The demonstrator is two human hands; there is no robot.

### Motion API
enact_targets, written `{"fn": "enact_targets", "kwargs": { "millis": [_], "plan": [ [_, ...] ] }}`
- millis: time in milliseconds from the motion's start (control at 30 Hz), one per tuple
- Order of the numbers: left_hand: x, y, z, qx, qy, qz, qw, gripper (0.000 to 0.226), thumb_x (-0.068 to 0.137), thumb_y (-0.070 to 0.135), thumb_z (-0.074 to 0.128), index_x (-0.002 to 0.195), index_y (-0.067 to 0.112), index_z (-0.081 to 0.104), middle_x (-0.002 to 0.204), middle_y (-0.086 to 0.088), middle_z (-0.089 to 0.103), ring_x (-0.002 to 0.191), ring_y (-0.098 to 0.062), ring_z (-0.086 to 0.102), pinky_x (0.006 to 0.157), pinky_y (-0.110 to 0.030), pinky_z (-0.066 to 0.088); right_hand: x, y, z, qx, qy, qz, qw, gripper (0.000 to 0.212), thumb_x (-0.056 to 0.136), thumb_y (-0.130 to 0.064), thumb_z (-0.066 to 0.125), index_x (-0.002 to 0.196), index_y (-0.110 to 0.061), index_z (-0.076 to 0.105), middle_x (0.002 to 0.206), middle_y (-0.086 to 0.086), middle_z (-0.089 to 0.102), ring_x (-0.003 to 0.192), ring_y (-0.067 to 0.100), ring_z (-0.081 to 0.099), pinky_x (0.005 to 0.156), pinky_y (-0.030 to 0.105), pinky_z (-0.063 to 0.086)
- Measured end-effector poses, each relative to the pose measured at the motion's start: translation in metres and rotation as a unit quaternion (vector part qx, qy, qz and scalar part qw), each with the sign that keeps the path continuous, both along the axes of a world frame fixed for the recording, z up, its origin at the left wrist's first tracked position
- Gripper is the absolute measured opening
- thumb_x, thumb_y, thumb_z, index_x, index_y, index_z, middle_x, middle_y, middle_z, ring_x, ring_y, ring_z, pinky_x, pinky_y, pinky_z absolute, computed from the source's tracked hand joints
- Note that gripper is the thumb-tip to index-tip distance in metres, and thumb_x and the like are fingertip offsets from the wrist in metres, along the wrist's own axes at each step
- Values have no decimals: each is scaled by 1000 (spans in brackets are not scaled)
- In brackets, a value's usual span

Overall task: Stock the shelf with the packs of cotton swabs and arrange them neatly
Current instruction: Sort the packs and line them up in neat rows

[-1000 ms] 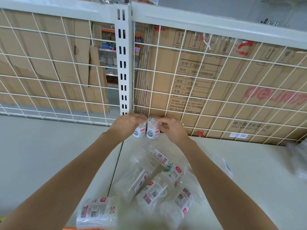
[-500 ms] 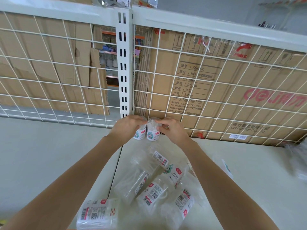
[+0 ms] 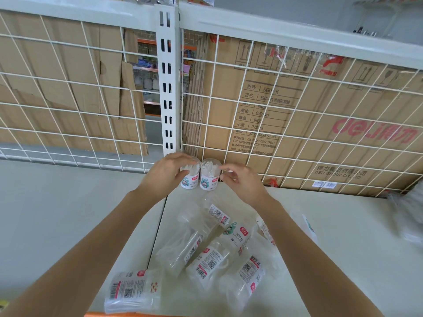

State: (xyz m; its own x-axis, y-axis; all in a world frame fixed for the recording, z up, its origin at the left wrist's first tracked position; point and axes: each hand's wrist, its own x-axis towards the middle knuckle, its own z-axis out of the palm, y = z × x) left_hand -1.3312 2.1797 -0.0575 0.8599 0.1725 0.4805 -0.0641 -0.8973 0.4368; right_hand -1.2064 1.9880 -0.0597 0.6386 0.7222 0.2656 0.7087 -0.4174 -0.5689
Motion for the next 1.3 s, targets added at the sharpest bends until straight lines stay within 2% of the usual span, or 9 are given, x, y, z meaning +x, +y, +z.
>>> {"fn": "enact_targets", "kwargs": {
  "millis": [133,267,333,500,667,900,1133,1233,1300],
  "plan": [
    [-28,-9,-6,-144,158,23,977,23,87,27,66,107,17,67,98,3,64,84,-10,58,79,-20,46,-20,-22,9,-95,76,10,993,33,91,-35,59,120,-20,61,107,2,66,92,13,59,87,31,46],
    [-38,-21,-15,-220,318,34,922,58,72,64,56,117,28,56,107,6,58,97,-11,56,81,-20,40,-34,-28,0,-180,160,23,970,54,85,-47,61,133,-27,47,113,0,59,95,16,60,83,27,46],
    [-38,-27,-18,-221,348,30,911,71,69,68,53,127,27,51,113,6,55,102,-11,54,85,-22,39,-38,-27,-6,-189,181,23,965,59,84,-47,62,136,-27,44,113,3,60,95,18,60,85,31,49],
    [-39,-41,-16,-236,347,-2,908,53,88,47,57,133,21,48,115,6,50,105,-9,49,85,-20,37,-41,-31,-3,-194,213,19,958,64,85,-44,62,141,-31,34,112,8,60,94,21,62,84,33,50],
    [-42,-49,-14,-300,347,-40,888,43,90,35,60,128,19,50,116,4,54,97,-4,51,78,-12,41,-47,-40,-2,-189,228,18,955,63,87,-38,62,141,-36,29,108,9,57,88,19,62,78,29,51],
    [-42,-53,-19,-336,330,-71,879,52,81,49,63,123,22,47,119,2,53,108,-13,52,83,-19,44,-49,-47,-6,-114,242,0,964,60,84,-32,63,135,-43,35,101,9,54,88,22,60,83,32,51],
    [-34,-45,-8,-301,142,-22,943,43,75,19,78,110,29,56,109,6,52,95,-8,51,75,-2,37,-40,-58,-13,89,194,-97,972,57,75,-22,77,113,-28,35,96,-13,55,84,15,61,76,29,50],
    [-28,-45,-9,-236,110,-21,965,52,74,17,79,112,40,51,114,7,49,105,-10,47,82,0,30,-33,-61,-11,88,164,-71,980,73,71,-11,78,128,-26,34,107,-22,50,93,8,57,83,29,50],
    [-21,-49,-10,-210,109,-42,971,55,75,15,78,114,41,50,117,5,48,106,-8,46,84,1,27,-27,-62,-10,41,153,-34,987,86,70,-9,77,139,-28,30,122,-14,50,107,12,53,92,31,47]
  ]
}}
